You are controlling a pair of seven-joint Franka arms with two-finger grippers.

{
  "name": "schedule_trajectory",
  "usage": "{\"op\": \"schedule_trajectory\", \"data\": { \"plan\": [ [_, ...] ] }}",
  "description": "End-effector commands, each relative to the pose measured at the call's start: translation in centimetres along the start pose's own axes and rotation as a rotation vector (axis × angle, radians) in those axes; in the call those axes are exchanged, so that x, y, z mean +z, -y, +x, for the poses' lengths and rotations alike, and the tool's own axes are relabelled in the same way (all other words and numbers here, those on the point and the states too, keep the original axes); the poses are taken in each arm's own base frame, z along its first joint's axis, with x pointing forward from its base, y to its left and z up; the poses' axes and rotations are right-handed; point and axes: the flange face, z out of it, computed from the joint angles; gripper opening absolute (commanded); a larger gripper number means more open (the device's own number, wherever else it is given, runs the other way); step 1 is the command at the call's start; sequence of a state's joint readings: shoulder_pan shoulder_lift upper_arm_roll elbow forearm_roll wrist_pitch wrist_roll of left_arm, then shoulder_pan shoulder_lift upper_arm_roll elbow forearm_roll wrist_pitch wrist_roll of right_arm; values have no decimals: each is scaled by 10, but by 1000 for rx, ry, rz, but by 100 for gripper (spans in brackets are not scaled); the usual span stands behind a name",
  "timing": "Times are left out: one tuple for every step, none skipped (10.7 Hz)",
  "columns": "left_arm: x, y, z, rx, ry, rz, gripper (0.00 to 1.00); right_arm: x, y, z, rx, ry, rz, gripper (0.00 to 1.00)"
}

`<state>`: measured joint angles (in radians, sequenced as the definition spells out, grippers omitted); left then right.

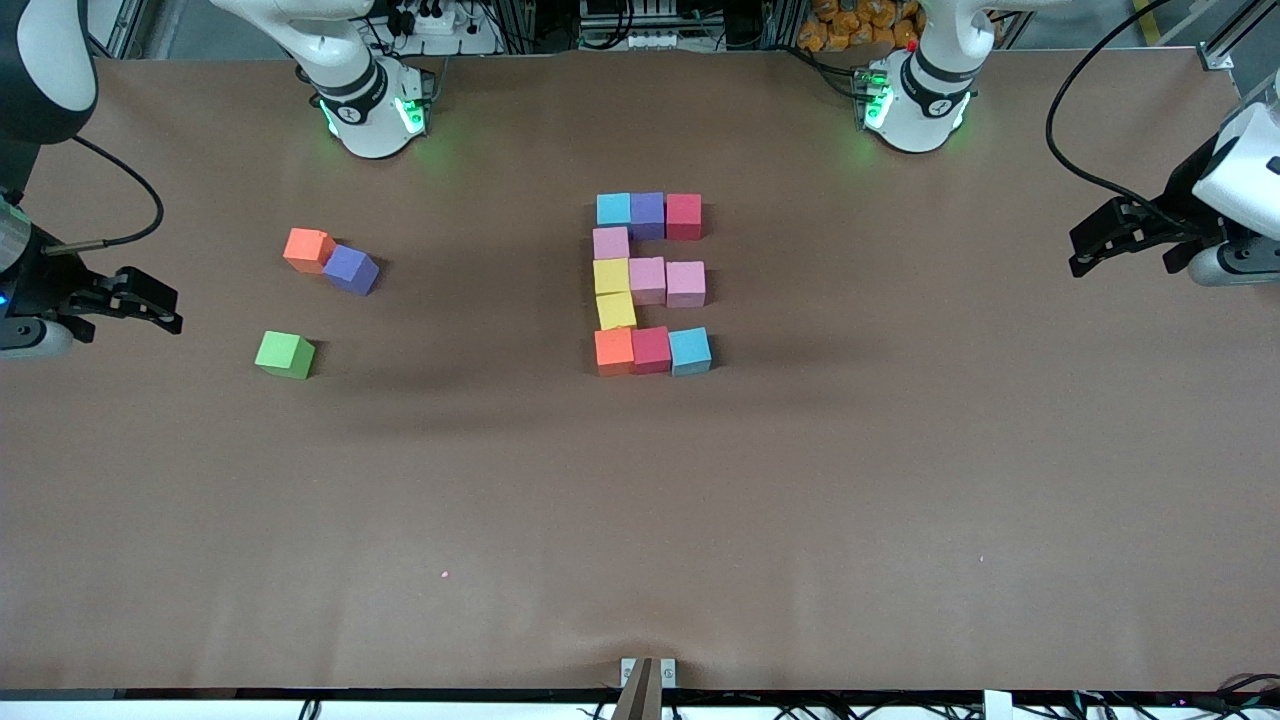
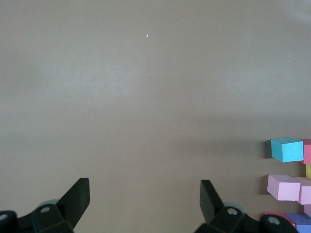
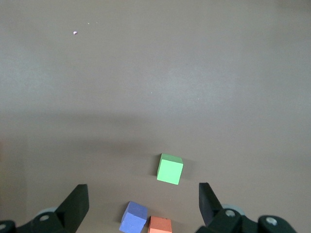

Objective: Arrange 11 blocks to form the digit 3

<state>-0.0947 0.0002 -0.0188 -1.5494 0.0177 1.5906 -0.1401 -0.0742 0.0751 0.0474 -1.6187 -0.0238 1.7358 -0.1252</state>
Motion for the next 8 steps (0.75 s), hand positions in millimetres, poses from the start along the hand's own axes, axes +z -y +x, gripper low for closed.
{"op": "schedule_trajectory", "data": {
  "plan": [
    [-6, -5, -9, 23, 20, -18, 100, -3, 1, 0, 13, 1, -16, 100],
    [-6, -3, -9, 19, 24, -18, 100, -3, 2, 0, 12, 1, -16, 100],
    [-6, -3, -9, 20, 24, -18, 100, -3, 3, 0, 10, 0, -14, 100],
    [-6, -3, -9, 20, 22, -20, 100, -4, 3, 0, 11, -1, -14, 100],
    [-8, -4, -10, 23, 22, -21, 100, -4, 2, 0, 12, 0, -14, 100],
    [-11, -5, -12, 21, 19, -37, 100, -5, 1, 0, 14, -1, -14, 100],
    [-12, -6, -13, 21, 18, -48, 100, -5, 1, 0, 14, -1, -14, 100],
    [-12, -5, -13, 18, 18, -48, 100, -5, -1, -1, 17, -1, -13, 100]
  ]
}}
